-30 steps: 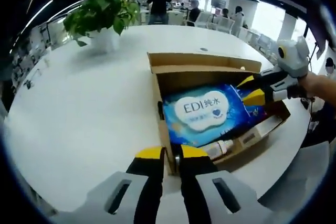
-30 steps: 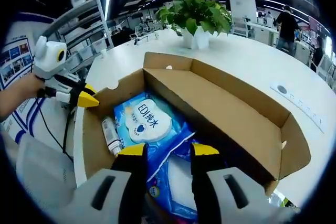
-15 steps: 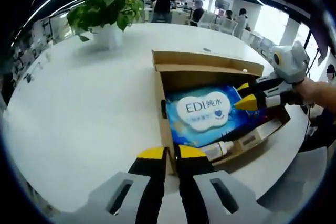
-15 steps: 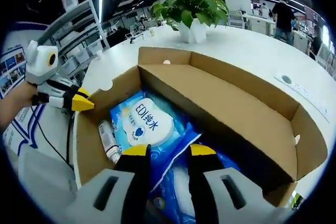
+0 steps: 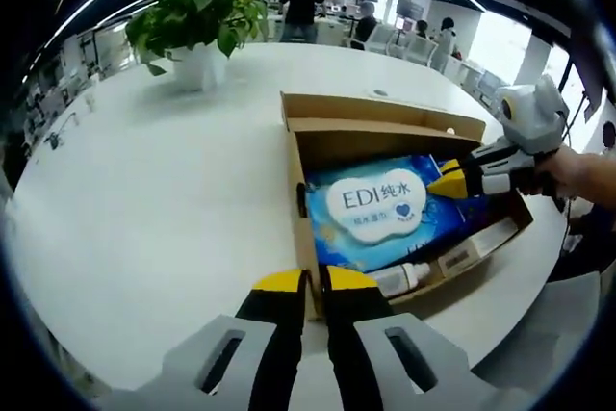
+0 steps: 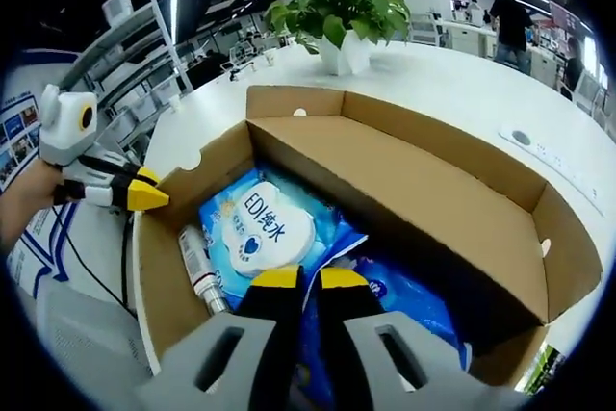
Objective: Operate the shoe box by opening the lid, removing the specified soft item, and placing it in the target area until the item is outside and the box remains undamaged.
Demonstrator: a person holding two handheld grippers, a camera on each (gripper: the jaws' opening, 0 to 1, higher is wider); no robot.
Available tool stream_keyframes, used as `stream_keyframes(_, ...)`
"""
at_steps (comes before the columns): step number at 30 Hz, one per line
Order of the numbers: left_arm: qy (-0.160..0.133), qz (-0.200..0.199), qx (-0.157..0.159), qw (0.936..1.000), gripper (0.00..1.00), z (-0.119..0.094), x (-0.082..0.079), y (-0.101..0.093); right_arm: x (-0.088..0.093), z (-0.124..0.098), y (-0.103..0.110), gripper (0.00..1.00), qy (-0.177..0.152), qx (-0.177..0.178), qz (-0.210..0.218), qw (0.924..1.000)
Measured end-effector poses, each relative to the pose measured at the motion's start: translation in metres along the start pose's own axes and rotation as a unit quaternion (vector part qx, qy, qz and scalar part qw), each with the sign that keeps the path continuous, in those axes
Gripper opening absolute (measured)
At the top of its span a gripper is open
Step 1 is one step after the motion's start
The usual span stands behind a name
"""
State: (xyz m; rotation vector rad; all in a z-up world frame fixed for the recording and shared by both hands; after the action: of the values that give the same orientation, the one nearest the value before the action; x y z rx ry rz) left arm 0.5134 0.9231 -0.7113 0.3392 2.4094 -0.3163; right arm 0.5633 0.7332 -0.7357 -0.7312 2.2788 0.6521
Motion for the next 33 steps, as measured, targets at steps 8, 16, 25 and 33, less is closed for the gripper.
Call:
stream_keyframes(8, 0.003, 0.006, -0.002, 1.0000, 0.04, -0.001, 0.001, 0.000, 0.000, -0.008, 0.000, 0.00, -0.003, 0.008, -0.012, 0.9999)
stream_keyframes(16, 0.005, 0.010, -0.005, 0.9999, 0.04, -0.003, 0.001, -0.003, -0.002, -0.019, -0.006, 0.00, -0.008, 0.021, -0.024, 0.9995)
stream_keyframes(25, 0.010, 0.015, -0.008, 0.9998, 0.04, -0.005, 0.001, -0.005, 0.000, -0.032, -0.008, 0.00, -0.009, 0.029, -0.033, 0.9990)
stream_keyframes(33, 0.013, 0.015, -0.009, 0.9998, 0.04, -0.007, 0.000, -0.007, 0.002, -0.044, -0.012, 0.00, -0.010, 0.041, -0.038, 0.9984)
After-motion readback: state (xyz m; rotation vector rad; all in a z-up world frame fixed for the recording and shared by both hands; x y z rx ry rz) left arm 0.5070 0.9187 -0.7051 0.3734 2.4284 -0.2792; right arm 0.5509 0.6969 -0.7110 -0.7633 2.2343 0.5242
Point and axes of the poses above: the point that each gripper's makers call its tool centre point, and the gripper's own axes: z roughly forward along the fingers, y roughly to its left, x roughly out of its underside, the point moved 3 cm from there along -z, roughly backward along the fingers, and after that the axes turned 1 degree about y, right-handed, at the moved point
